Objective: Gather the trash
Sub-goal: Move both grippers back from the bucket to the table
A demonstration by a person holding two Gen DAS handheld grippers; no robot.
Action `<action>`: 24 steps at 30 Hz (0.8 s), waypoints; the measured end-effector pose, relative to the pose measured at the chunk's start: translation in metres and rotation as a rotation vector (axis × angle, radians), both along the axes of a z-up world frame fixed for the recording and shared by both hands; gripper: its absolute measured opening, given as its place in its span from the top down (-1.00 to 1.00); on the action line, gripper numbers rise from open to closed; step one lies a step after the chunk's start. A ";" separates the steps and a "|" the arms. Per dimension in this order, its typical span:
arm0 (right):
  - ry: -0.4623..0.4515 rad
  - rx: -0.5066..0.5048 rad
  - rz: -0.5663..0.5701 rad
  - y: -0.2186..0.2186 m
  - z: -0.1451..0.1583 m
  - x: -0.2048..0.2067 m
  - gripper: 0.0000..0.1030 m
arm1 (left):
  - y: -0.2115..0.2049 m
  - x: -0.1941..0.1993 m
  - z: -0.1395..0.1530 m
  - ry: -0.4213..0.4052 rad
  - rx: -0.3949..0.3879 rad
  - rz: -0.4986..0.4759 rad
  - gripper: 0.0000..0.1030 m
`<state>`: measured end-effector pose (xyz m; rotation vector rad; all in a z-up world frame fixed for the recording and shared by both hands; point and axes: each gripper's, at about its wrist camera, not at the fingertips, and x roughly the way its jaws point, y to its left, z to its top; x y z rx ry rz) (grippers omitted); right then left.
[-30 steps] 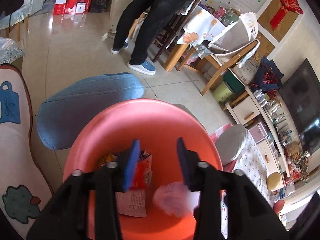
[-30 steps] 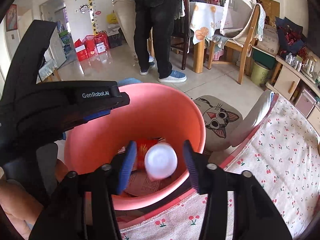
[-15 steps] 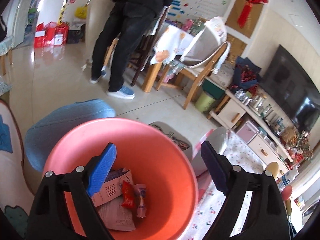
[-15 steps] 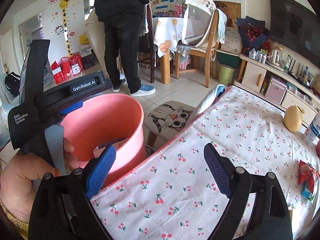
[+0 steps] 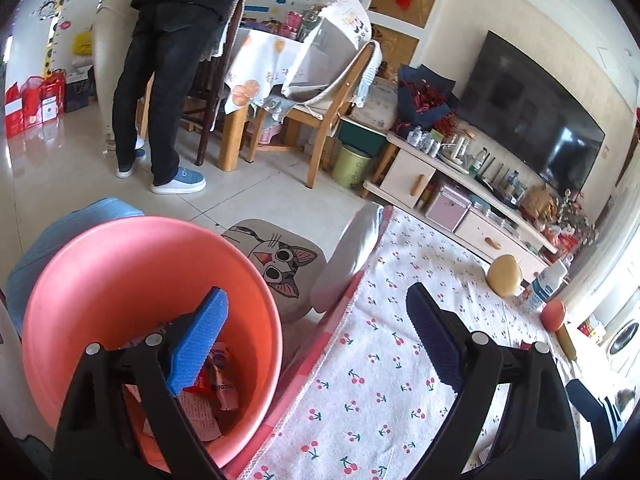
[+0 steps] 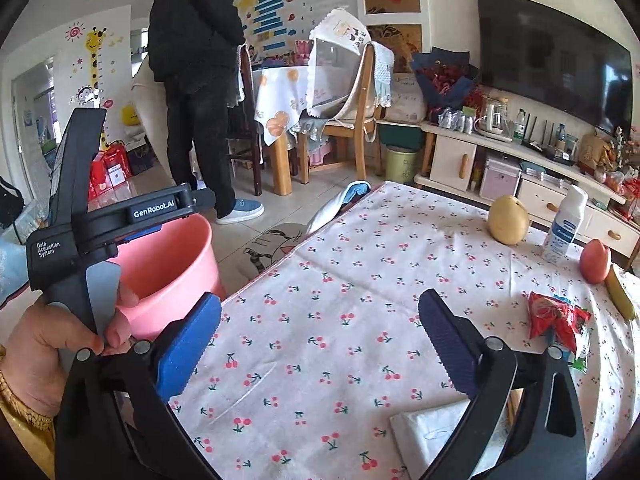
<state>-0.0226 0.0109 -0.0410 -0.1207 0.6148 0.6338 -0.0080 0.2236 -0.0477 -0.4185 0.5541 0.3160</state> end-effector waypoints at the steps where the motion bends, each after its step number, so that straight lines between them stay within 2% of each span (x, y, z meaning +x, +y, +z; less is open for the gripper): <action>1: 0.001 0.001 -0.010 -0.005 0.001 0.002 -0.91 | -0.006 0.002 -0.001 0.003 0.008 -0.018 -0.77; 6: 0.010 0.011 -0.053 -0.034 0.003 0.005 -0.91 | -0.033 0.007 -0.006 0.026 0.017 -0.117 -0.77; 12: 0.002 0.034 -0.116 -0.074 0.006 0.012 -0.91 | -0.075 0.007 -0.004 0.009 0.072 -0.213 -0.77; 20: 0.000 0.010 -0.202 -0.130 0.000 0.027 -0.91 | -0.126 0.013 -0.003 0.005 0.133 -0.319 -0.77; 24: 0.020 0.020 -0.255 -0.162 -0.002 0.036 -0.91 | -0.153 0.012 -0.005 0.008 0.172 -0.382 -0.77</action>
